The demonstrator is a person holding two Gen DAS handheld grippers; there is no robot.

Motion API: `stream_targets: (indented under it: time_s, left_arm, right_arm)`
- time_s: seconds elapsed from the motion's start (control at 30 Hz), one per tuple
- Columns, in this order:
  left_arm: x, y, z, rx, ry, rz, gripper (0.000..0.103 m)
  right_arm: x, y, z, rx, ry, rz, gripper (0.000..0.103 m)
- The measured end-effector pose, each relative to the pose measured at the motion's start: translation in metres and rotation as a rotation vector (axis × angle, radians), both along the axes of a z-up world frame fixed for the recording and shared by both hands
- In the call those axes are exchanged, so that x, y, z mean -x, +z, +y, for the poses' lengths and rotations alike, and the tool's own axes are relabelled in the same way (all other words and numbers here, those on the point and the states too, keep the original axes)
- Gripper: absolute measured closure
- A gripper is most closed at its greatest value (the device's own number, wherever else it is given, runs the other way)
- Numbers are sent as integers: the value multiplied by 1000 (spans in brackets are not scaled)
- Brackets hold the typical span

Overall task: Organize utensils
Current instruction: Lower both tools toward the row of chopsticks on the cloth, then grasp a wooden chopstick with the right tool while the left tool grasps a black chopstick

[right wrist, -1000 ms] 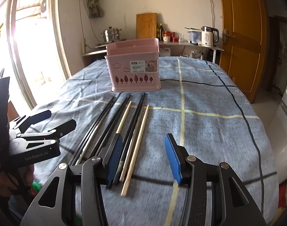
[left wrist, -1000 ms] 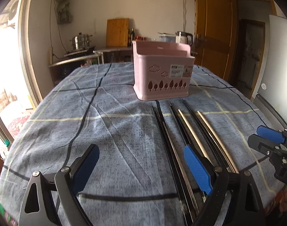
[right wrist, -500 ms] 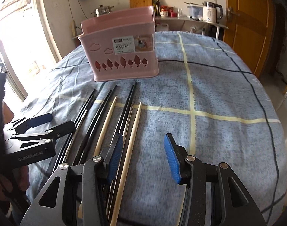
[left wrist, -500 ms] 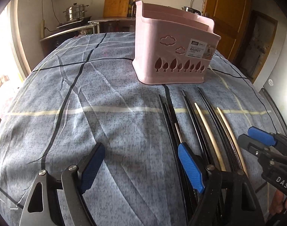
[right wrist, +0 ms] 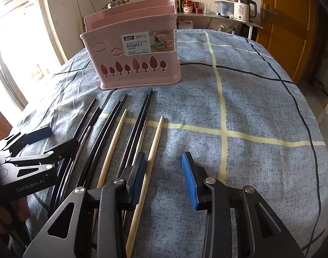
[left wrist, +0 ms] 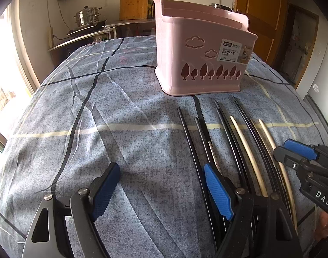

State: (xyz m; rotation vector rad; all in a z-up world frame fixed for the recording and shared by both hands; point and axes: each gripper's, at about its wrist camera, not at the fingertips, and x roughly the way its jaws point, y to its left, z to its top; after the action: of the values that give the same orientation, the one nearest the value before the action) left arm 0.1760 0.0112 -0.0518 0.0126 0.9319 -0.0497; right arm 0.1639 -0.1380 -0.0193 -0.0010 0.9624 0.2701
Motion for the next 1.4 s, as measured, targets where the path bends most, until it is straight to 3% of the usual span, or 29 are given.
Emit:
stream_targets:
  time_s: [0.23,0.4,0.5,0.63,0.8,1.07,1.4]
  left_arm:
    - [-17,1,-1,5,-1,33,25]
    - [-35,5,-5,2,-20,36,60]
    - [-45,6,-8,5,-35,43,70]
    - [-55,8,-14,-9,-60,49,76]
    - [-65,10,-16,-23,-80,59,95]
    - [-63,20,-2,97,-77,81,97]
    - [-41,79,-1,121,-134,-29,98]
  right_arm:
    - [-17,1,0,0,-6,15,78]
    - [-29,1,3,0,-6,28,83]
    - [-37,1,5,0,-2,40,86]
    - [-44,1,7,3,1,52,94]
    - [-50,1,7,-26,12,74,97]
    - [-54,9,-6,-89,3,78,97]
    - [-47,53,-18,-123,6,-8,97]
